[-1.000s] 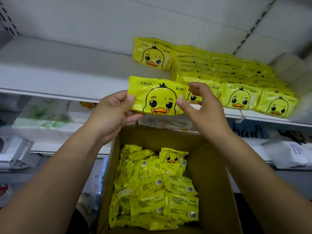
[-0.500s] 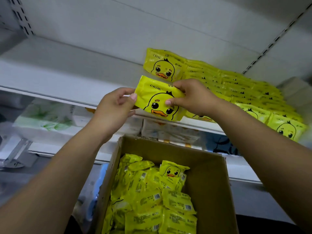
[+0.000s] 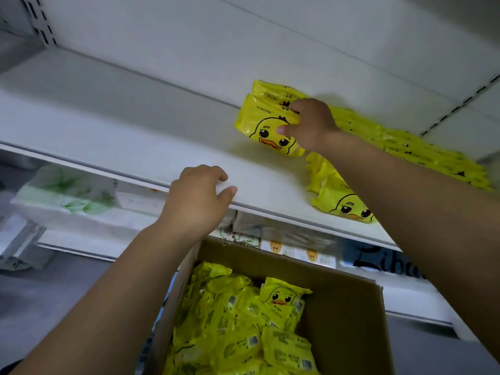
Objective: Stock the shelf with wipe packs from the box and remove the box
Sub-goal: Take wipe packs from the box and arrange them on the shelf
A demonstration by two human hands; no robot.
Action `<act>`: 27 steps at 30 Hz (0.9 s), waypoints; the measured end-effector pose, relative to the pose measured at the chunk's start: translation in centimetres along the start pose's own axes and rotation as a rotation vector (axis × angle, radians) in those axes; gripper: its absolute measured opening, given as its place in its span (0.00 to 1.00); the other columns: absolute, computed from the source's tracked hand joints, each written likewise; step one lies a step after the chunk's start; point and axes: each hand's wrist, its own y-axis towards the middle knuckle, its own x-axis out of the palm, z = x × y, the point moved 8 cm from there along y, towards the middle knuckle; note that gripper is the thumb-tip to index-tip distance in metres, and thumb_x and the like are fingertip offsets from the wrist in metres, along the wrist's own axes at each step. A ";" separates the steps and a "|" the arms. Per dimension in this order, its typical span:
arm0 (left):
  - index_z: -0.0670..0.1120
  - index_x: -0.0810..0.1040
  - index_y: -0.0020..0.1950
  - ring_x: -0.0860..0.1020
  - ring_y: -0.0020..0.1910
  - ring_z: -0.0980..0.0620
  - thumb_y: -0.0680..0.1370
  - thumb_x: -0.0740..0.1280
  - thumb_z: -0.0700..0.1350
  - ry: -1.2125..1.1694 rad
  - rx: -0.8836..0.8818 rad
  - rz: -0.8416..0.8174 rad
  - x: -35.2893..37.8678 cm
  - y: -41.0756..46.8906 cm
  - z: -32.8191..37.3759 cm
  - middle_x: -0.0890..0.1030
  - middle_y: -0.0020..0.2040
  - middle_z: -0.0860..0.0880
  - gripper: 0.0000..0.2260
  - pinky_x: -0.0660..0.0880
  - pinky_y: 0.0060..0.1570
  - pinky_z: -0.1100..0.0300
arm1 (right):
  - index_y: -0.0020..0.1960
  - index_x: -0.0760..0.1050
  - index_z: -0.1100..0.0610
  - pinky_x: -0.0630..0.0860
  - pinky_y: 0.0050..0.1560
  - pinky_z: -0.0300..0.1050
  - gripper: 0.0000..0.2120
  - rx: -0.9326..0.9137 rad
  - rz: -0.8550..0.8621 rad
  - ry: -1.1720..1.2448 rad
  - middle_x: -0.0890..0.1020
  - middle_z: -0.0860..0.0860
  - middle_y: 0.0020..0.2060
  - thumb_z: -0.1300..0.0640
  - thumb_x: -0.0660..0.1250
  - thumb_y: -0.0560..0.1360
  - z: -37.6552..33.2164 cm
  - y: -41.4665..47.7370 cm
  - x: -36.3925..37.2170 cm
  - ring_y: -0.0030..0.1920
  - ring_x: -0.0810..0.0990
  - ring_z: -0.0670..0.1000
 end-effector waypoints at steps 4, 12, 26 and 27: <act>0.47 0.80 0.63 0.72 0.67 0.47 0.81 0.67 0.52 0.017 0.004 0.022 0.1 0.4 0.3 0.80 0.63 0.50 0.14 0.70 0.66 0.48 | 0.64 0.78 0.58 0.73 0.61 0.54 0.24 -0.016 0.051 -0.168 0.69 0.58 0.64 0.50 0.77 0.72 0.8 2.2 0.0 0.67 0.67 0.58; 0.49 0.81 0.61 0.74 0.65 0.52 0.82 0.67 0.52 -0.121 -0.071 0.060 -0.6 1.6 -0.7 0.81 0.58 0.54 0.11 0.69 0.64 0.56 | 0.63 0.77 0.62 0.72 0.59 0.55 0.23 -0.096 0.056 -0.210 0.73 0.58 0.60 0.54 0.76 0.72 1.4 4.0 0.5 0.65 0.69 0.59; 0.49 0.83 0.50 0.79 0.47 0.61 0.79 0.71 0.49 -0.285 -0.075 0.018 -0.1 -0.2 0.0 0.83 0.45 0.56 0.05 0.69 0.43 0.73 | 0.67 0.74 0.59 0.62 0.60 0.38 0.25 -0.106 0.158 0.125 0.74 0.56 0.65 0.52 0.75 0.74 -0.3 -4.3 -1.3 0.67 0.68 0.57; 0.49 0.83 0.48 0.80 0.46 0.61 0.79 0.72 0.49 -0.277 -0.066 0.002 0.0 -0.7 0.2 0.83 0.44 0.55 0.05 0.71 0.42 0.71 | 0.65 0.76 0.59 0.61 0.57 0.36 0.22 -0.134 0.175 0.146 0.75 0.56 0.63 0.53 0.75 0.74 -0.9 -5.8 -1.4 0.66 0.69 0.58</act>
